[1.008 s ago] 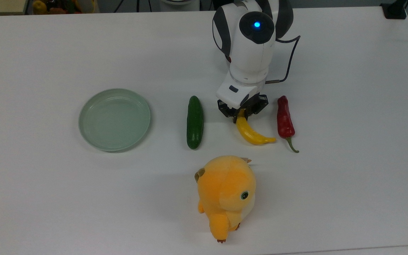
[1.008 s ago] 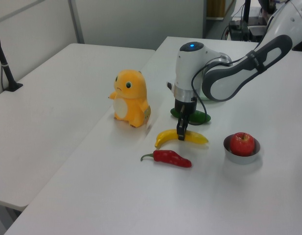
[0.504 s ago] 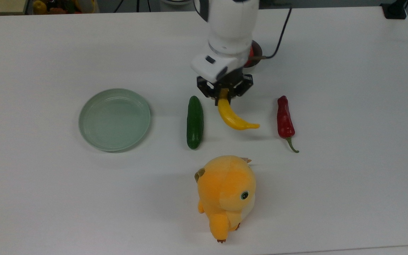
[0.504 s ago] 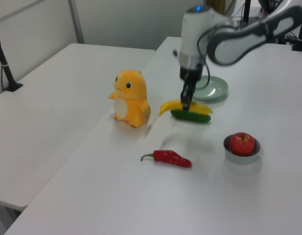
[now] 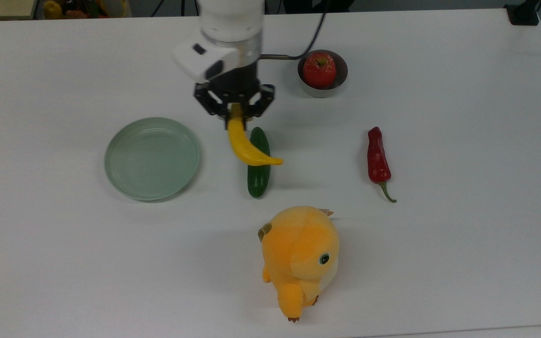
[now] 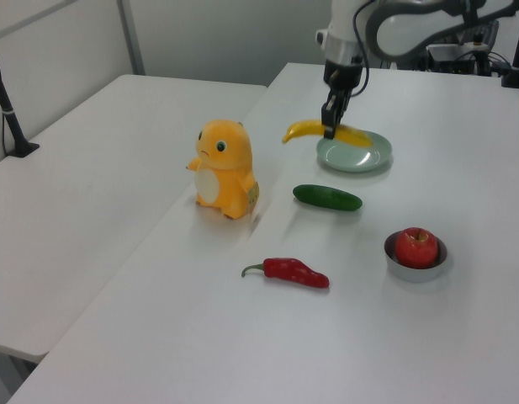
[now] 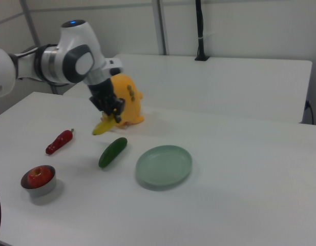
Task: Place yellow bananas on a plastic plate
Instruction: 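Lift the banana and carry it over the green plate, then lower the banana onto the plate and open the gripper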
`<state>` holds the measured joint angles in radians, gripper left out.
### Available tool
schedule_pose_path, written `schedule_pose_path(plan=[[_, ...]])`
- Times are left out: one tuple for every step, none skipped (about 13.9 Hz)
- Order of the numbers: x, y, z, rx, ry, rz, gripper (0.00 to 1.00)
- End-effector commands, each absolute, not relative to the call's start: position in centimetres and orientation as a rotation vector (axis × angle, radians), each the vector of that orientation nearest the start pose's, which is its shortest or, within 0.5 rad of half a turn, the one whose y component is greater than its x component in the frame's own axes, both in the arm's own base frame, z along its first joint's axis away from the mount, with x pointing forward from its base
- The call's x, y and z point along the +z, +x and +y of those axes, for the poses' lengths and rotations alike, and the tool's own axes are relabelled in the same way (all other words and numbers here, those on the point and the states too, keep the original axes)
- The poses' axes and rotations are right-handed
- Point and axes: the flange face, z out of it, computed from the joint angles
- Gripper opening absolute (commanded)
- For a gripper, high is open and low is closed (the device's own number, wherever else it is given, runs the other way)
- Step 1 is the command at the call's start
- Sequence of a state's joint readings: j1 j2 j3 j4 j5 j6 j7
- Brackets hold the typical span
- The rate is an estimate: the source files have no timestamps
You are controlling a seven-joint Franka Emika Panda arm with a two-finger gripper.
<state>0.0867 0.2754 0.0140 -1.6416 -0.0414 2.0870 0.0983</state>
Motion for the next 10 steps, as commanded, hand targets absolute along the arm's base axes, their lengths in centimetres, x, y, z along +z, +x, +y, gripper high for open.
schedule_pose_path(plan=[[47.8, 65.5, 0.4, -0.273, -3.168, -0.061, 0.07], [47.6, 65.6, -1.1, -0.272, -3.173, -0.066, 0.07], [47.3, 65.6, -2.5, -0.263, -3.177, -0.067, 0.07], [46.8, 65.6, -3.6, -0.255, -3.18, -0.062, 0.07], [45.7, 65.8, -4.8, -0.232, -3.183, -0.051, 0.08], [44.6, 66.0, -5.9, -0.212, -3.191, -0.035, 0.09], [43.7, 66.4, -6.8, -0.228, -3.192, -0.02, 0.09], [42.8, 66.7, -7.3, -0.252, -3.191, -0.007, 0.09], [41.9, 67.0, -7.6, -0.257, -3.19, -0.001, 0.09], [41.0, 67.1, -8.4, -0.252, -3.192, 0.011, 0.09]])
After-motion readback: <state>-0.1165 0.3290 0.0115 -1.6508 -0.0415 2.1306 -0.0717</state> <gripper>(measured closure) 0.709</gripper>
